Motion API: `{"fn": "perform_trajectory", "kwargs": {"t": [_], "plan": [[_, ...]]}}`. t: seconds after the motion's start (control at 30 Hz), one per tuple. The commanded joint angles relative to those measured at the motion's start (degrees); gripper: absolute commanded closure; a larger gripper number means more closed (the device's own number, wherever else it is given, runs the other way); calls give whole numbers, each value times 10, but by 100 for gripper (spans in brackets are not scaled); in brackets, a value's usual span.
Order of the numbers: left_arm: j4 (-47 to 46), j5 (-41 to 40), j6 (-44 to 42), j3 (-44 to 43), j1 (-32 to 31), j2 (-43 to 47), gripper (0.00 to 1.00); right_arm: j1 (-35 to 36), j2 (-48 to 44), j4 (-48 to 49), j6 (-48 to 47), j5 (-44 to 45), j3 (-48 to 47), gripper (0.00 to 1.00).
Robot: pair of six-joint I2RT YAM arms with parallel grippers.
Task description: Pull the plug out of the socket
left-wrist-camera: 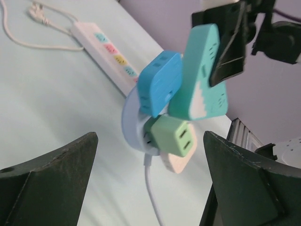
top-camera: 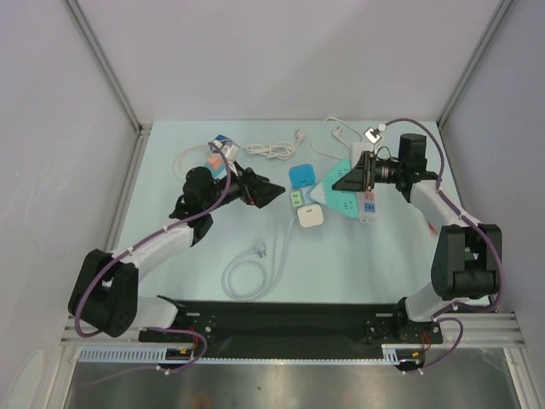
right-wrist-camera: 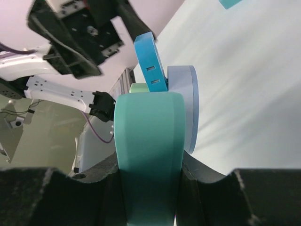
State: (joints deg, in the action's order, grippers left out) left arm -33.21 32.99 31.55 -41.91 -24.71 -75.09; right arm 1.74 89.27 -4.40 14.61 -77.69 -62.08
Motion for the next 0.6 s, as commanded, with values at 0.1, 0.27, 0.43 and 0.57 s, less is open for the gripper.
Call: {"fn": "perform_trajectory", "kwargs": {"t": [0.1,0.27,0.43,0.57], "plan": [[-65,72,37,-8,-1,-30,0,19,-43,53,64,-74,-45,100],[-160,136,96,7,-1,-43,1,44,-41,28,59,-72,-59,100],[-149,147,89,12,-3,-38,0,52,-40,98,111,-79,-66,100],[-132,149,79,11,-3,-39,0,56,-44,157,168,-84,-77,100]]}}
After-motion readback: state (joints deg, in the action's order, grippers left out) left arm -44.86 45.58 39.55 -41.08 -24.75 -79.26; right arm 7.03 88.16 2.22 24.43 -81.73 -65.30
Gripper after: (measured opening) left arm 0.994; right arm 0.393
